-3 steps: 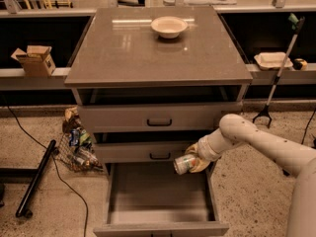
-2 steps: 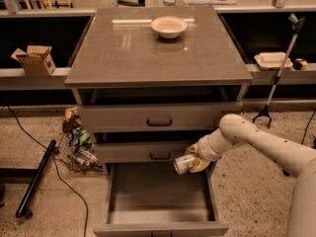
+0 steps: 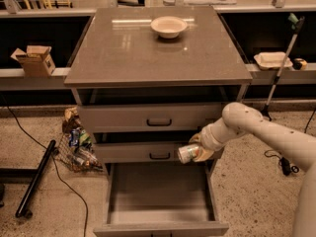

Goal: Pick 7up can from bottom drawer and place on counter

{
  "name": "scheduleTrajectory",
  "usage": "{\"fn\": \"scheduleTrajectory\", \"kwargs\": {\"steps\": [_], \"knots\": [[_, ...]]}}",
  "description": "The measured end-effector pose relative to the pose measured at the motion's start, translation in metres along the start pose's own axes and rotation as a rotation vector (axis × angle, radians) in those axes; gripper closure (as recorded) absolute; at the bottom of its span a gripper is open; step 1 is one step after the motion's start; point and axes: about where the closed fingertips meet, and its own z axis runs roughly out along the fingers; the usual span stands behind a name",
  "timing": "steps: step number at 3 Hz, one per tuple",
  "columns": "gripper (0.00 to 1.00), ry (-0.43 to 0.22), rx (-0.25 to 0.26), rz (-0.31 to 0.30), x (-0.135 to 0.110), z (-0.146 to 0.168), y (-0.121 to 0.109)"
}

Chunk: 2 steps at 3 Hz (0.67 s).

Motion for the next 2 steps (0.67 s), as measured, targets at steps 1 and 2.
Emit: {"fn": "scheduleTrajectory", "kwargs": {"steps": [1,2], "knots": [[1.0,0.088,0.051,-0.031,-0.019,-0.056,-0.022],[1.0,0.15,0.084,-0.062,-0.038,-0.098,-0.037]]}}
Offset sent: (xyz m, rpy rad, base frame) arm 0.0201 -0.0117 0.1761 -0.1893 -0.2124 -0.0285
